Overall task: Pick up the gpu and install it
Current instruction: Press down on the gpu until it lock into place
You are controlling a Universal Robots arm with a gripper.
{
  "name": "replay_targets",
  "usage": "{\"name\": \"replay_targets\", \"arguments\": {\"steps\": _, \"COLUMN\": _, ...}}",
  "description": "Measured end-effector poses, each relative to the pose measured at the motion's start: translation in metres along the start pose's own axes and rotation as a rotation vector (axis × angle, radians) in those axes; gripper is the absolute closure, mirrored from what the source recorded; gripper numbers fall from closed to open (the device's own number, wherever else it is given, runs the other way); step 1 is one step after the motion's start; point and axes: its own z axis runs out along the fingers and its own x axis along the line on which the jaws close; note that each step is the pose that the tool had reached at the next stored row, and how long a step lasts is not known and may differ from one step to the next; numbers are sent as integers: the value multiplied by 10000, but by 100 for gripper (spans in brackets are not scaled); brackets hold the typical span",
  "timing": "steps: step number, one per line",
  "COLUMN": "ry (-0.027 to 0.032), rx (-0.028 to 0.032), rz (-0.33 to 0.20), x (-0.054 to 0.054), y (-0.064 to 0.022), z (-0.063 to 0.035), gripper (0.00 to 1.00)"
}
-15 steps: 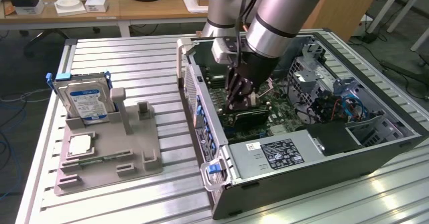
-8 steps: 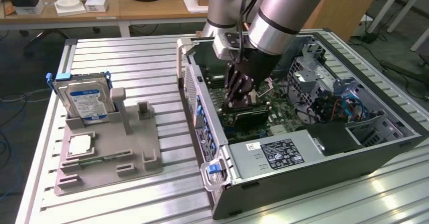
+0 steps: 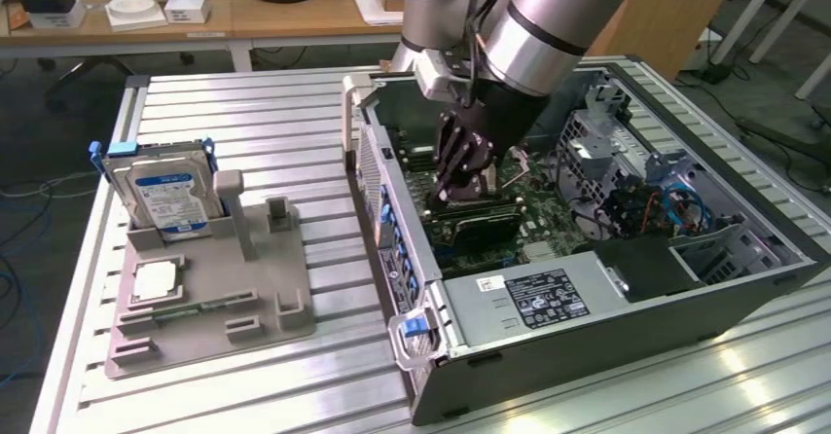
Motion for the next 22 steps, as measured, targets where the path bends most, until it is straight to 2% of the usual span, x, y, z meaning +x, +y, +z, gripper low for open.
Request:
{"name": "replay_targets", "arguments": {"steps": 4, "ry": 13, "rx": -702, "rz": 30, "x": -1, "y": -34, "z": -12, "gripper": 90}}
{"name": "replay_targets", "arguments": {"steps": 5, "ry": 15, "rx": -807, "rz": 35, "x": -1, "y": -37, "z": -13, "gripper": 90}}
{"name": "replay_targets", "arguments": {"steps": 6, "ry": 17, "rx": -863, "rz": 36, "x": -1, "y": -37, "z": -14, "gripper": 90}}
{"name": "replay_targets", "arguments": {"steps": 8, "ry": 17, "rx": -945, "rz": 40, "x": -1, "y": -39, "z": -8, "gripper": 90}}
{"name": "replay_targets", "arguments": {"steps": 11, "ry": 17, "rx": -1019, "rz": 45, "x": -1, "y": -41, "z": 8, "gripper": 90}}
{"name": "replay_targets", "arguments": {"steps": 22, "ry": 20, "rx": -1152, "rz": 49, "x": 3, "y": -39, "z": 79, "gripper": 90}}
